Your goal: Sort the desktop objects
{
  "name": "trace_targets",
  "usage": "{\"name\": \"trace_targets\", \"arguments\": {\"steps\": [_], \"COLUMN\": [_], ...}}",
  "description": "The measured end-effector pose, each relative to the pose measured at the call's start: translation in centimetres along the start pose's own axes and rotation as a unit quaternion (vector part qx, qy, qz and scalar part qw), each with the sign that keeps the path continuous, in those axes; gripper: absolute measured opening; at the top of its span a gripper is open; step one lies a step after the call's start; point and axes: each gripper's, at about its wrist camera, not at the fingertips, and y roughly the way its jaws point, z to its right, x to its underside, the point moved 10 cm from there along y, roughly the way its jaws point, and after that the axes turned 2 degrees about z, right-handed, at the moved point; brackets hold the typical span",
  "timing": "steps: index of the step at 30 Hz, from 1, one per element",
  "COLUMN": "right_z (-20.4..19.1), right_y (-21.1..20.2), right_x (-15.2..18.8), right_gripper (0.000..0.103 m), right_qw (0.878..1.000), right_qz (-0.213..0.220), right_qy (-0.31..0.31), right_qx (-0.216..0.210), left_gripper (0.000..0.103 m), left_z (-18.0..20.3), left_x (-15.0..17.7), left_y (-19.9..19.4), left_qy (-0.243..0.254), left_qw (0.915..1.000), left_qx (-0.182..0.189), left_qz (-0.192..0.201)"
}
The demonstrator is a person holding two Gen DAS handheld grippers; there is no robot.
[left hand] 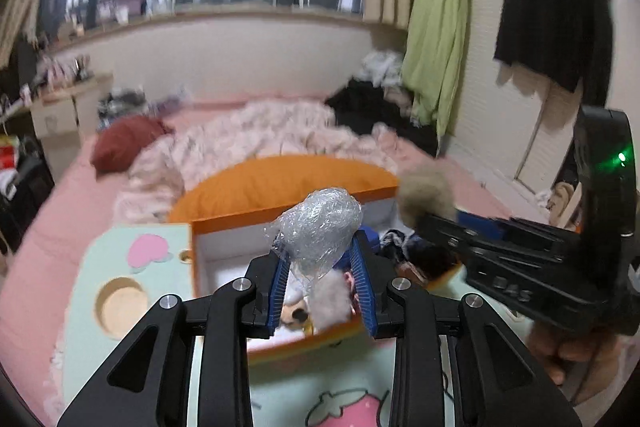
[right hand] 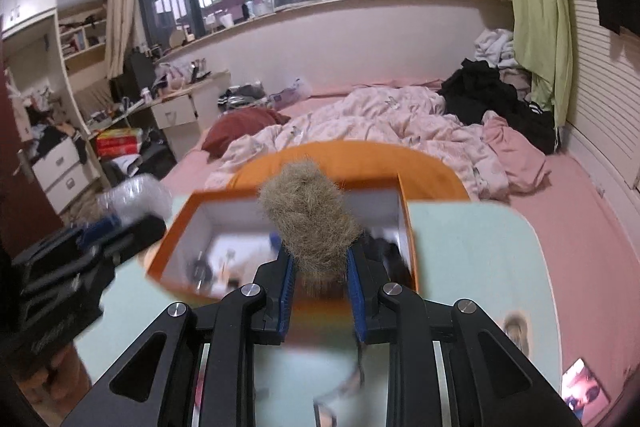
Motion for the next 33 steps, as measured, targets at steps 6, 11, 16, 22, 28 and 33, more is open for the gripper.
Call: {"name": "trace_targets", "arguments": {"steps": [6, 11, 16, 22, 28, 33], "right_z": [2.3, 2.4, 2.6, 3.1, 3.6, 4.2], "right_y": [5.5, 5.0, 2.4, -2.6, -2.4, -2.1], "right_x": [1.3, 1.3, -0.1, 2.8, 11.2, 14.2], "right_gripper": [0.080, 0.083, 0.085, 0.099, 0.103, 0.103], "right_qw": [0.994, 0.995, 0.997, 0.997, 0.991, 0.985], "right_qz": [-0.062, -0.055, -0.012, 0.013, -0.093, -0.104], "right_qy": [-0.033, -0.035, -0.015, 0.005, 0.004, -0.012], "right_qx": [0.079, 0.078, 0.080, 0.080, 0.091, 0.138], "left_gripper": [0.067, 0.068, 0.074, 0.079, 0.079, 0.100], "left_z": [-1.6, -1.5, -0.5, 1.3, 2.0, 1.0], "left_x": [3.1, 3.5, 2.7, 5.7, 13.8, 15.3], "left_y": [5.9, 5.7, 1.8, -1.8, 0.1, 0.4], "left_qy": [-0.024, -0.027, -0.019, 0.019, 0.007, 0.014], "left_qw": [0.9980, 0.9981, 0.9995, 0.9995, 0.9933, 0.9913], "left_qx": [-0.007, -0.012, -0.019, -0.012, -0.016, -0.067], "left_qz": [-0.058, -0.054, -0.018, -0.023, -0.114, -0.113]}}
